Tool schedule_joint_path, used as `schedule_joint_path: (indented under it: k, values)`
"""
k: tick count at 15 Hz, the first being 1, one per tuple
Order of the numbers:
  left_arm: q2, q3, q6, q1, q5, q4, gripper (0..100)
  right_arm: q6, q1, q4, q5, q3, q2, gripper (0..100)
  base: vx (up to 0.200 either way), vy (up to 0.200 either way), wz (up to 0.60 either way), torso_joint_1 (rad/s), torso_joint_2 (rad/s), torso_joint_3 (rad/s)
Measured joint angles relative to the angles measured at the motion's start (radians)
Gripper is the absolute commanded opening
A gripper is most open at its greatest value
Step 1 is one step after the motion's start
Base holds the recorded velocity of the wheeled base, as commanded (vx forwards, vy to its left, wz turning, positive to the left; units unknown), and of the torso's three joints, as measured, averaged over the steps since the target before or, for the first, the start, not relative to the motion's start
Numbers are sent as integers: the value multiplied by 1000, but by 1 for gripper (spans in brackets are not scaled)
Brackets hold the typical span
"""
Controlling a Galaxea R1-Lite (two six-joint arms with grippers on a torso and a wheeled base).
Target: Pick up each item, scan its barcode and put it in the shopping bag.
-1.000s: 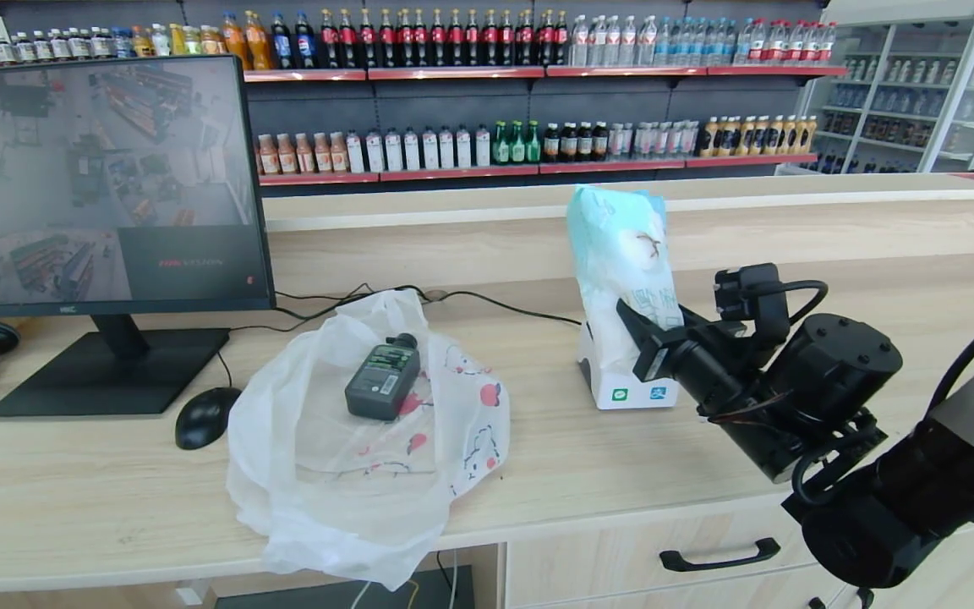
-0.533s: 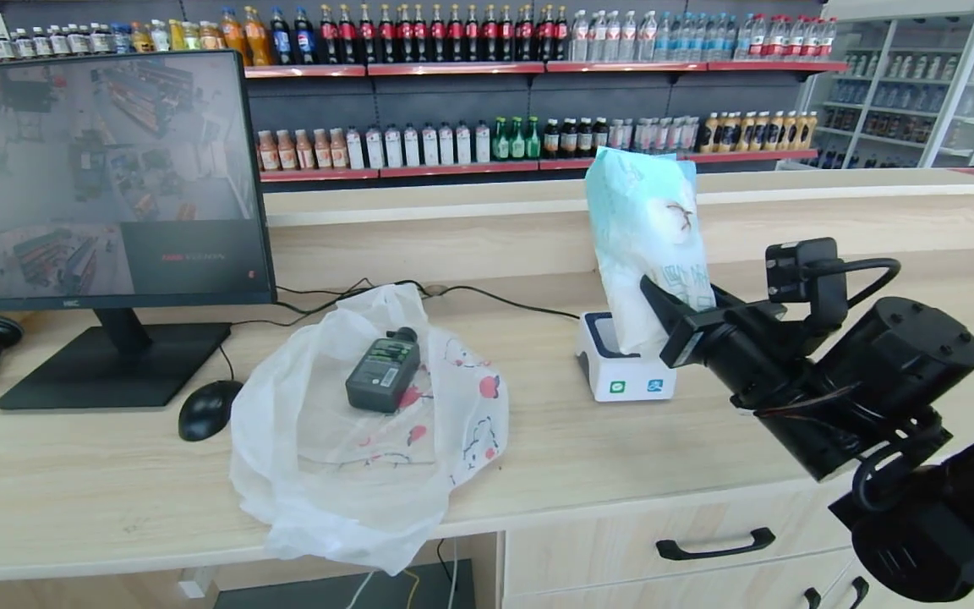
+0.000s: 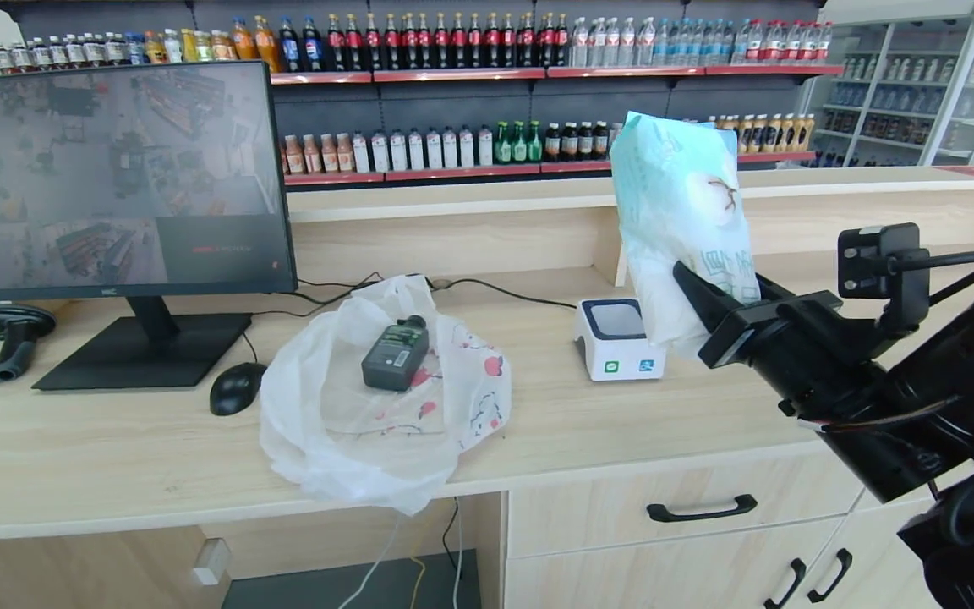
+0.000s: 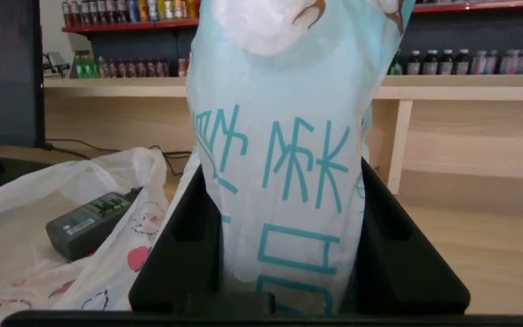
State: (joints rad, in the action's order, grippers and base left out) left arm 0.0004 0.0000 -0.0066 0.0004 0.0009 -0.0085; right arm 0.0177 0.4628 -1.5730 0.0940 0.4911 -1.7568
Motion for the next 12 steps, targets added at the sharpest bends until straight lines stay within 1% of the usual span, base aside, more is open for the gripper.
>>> schedule_joint_path:
  k: [1, 8, 12]
  values:
    - [0, 0, -1, -1, 0, 1, 100, 0, 1, 7, 0, -3, 2, 0, 0, 200, 0, 17, 2, 7]
    - [0, 0, 1, 0, 0, 1, 100, -1, 6, 2, 0, -14, 22, 0, 0, 0, 0, 0, 0, 0]
    - [0, 0, 1, 0, 0, 1, 100, 0, 35, 3, 2, -31, 24, 0, 0, 0, 600, -1, 4, 2]
